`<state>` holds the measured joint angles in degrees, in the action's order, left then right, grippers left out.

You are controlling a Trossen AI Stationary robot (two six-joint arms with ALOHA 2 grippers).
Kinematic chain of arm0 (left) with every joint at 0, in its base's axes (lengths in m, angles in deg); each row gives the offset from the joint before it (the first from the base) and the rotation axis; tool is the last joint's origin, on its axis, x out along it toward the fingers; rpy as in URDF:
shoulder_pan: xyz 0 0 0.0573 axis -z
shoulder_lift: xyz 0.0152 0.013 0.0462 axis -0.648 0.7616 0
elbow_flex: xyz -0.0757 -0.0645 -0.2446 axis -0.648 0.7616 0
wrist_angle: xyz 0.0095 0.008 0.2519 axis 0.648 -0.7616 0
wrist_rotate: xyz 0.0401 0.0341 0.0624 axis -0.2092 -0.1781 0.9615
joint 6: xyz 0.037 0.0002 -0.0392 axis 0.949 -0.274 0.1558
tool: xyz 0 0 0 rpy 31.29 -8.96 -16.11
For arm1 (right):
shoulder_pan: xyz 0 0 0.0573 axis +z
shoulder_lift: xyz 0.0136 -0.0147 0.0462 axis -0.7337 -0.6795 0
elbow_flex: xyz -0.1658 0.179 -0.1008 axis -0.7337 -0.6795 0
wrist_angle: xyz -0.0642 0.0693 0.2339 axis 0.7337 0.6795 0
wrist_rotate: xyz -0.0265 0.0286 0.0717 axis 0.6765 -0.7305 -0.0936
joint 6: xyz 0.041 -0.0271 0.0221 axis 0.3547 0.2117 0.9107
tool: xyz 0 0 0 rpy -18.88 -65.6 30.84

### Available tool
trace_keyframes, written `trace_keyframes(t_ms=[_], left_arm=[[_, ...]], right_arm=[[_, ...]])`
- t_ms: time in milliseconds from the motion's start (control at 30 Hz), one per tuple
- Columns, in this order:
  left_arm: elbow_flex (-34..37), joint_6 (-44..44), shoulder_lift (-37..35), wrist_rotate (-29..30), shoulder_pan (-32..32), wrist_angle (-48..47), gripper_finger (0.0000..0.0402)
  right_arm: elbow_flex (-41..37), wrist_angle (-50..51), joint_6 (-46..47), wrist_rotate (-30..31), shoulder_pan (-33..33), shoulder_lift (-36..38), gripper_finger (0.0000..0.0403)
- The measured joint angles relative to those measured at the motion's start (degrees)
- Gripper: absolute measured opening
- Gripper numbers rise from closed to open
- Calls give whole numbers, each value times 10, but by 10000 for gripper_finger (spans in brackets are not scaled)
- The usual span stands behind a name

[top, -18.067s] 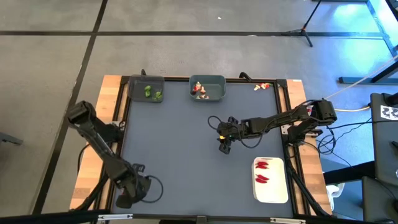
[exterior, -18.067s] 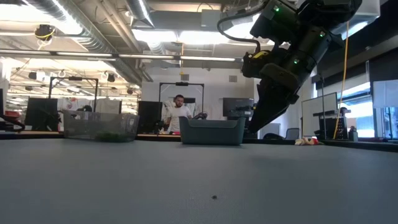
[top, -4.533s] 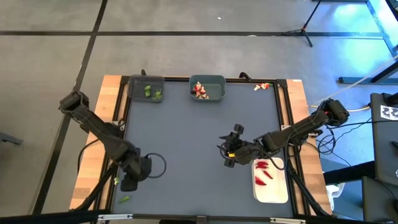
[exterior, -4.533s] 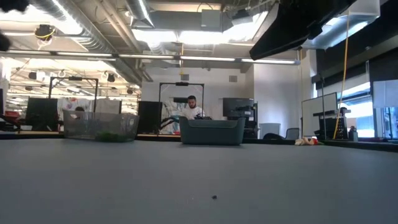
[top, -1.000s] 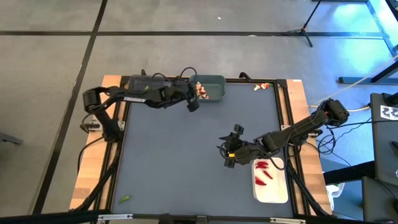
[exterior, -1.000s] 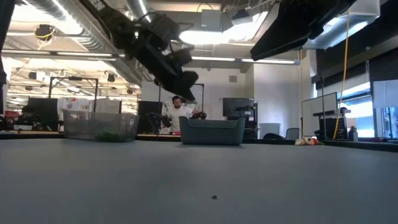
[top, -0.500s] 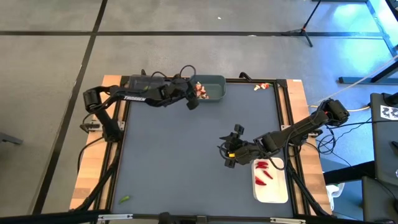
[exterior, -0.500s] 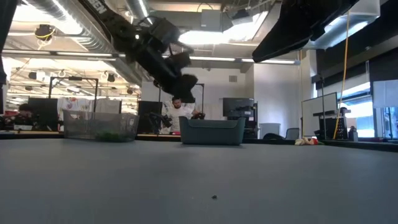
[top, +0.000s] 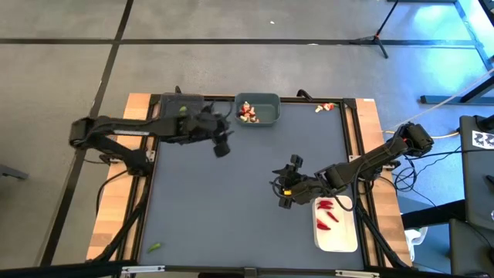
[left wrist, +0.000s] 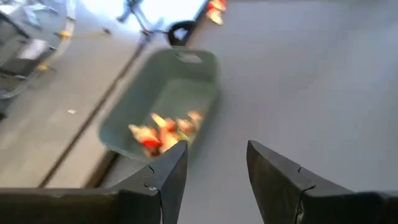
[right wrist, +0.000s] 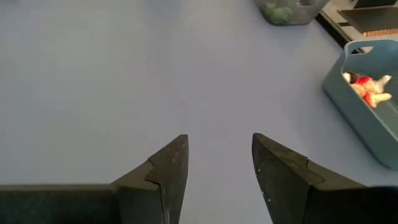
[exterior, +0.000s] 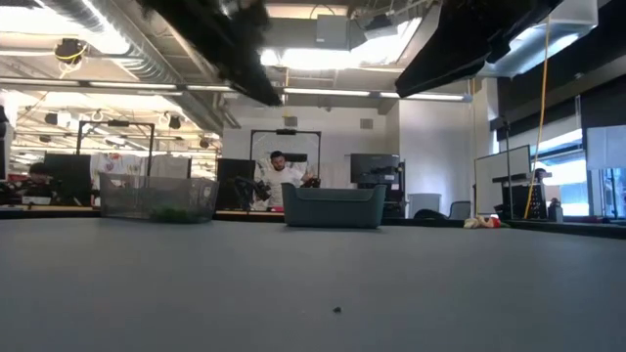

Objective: Sort produce into baskets
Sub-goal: Put the green chili pepper into the white bin

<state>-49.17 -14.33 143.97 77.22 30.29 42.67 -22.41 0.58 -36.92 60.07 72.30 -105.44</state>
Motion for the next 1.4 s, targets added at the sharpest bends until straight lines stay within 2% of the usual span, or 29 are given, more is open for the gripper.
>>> trace_keyframes(t_ms=[133, 233, 467, 567, 833, 1300, 1400], left_arm=[[0, -64, -64, -10, 67, -111, 159], [0, -132, -100, -38, 122, -188, 159], [0, -301, -119, -114, 245, -308, 159], [0, -375, -112, -132, 290, -319, 159], [0, -499, -83, -178, 399, -351, 159], [0, -751, 28, -321, 577, -361, 159], [0, -793, 48, -332, 605, -353, 159]], right_arm=[[0, -6, 1, -13, 0, 0, 176], [0, -7, 1, -13, 0, 0, 176], [0, -8, 1, -14, 0, 0, 176], [0, -8, 1, -13, 0, 0, 176], [0, -8, 1, -13, 0, 0, 176], [0, -7, 1, -14, 0, 0, 176], [0, -7, 1, -14, 0, 0, 176]])
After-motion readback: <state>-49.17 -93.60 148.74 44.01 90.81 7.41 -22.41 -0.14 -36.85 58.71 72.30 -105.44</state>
